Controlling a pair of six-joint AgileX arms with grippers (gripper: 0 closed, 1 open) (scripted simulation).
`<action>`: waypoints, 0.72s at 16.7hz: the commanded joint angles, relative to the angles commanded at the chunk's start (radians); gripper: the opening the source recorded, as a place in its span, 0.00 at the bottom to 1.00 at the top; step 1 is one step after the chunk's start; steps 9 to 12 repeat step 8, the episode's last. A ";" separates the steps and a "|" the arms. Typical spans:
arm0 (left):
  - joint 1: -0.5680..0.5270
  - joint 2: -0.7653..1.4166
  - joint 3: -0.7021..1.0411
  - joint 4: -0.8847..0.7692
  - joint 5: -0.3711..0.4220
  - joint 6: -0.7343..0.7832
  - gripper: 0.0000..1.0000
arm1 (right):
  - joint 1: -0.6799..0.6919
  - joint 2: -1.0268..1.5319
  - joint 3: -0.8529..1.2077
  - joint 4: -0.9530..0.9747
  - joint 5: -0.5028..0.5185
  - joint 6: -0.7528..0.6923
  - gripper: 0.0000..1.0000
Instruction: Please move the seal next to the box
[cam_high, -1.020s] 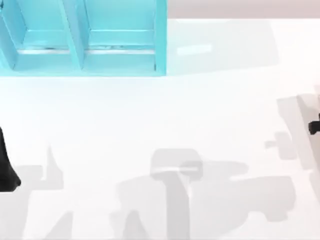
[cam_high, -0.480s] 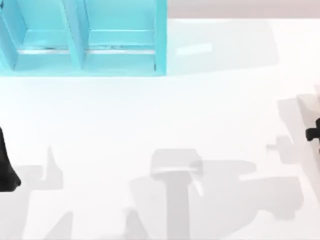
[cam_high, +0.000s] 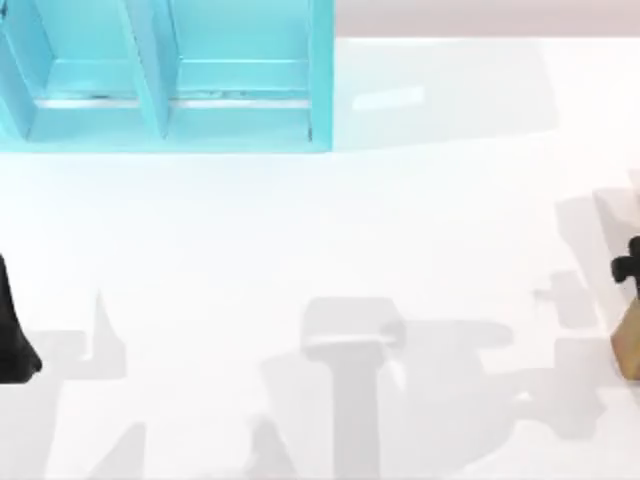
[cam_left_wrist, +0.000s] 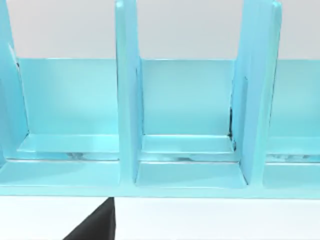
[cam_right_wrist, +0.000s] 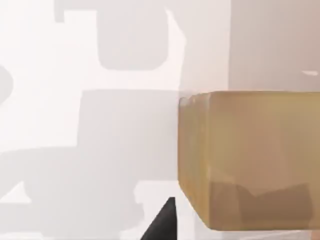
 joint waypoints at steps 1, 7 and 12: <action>0.000 0.000 0.000 0.000 0.000 0.000 1.00 | 0.000 0.000 0.000 0.000 0.000 0.000 0.90; 0.000 0.000 0.000 0.000 0.000 0.000 1.00 | 0.000 0.000 0.000 0.000 0.000 0.000 1.00; 0.000 0.000 0.000 0.000 0.000 0.000 1.00 | 0.000 0.000 0.000 0.000 0.000 0.000 1.00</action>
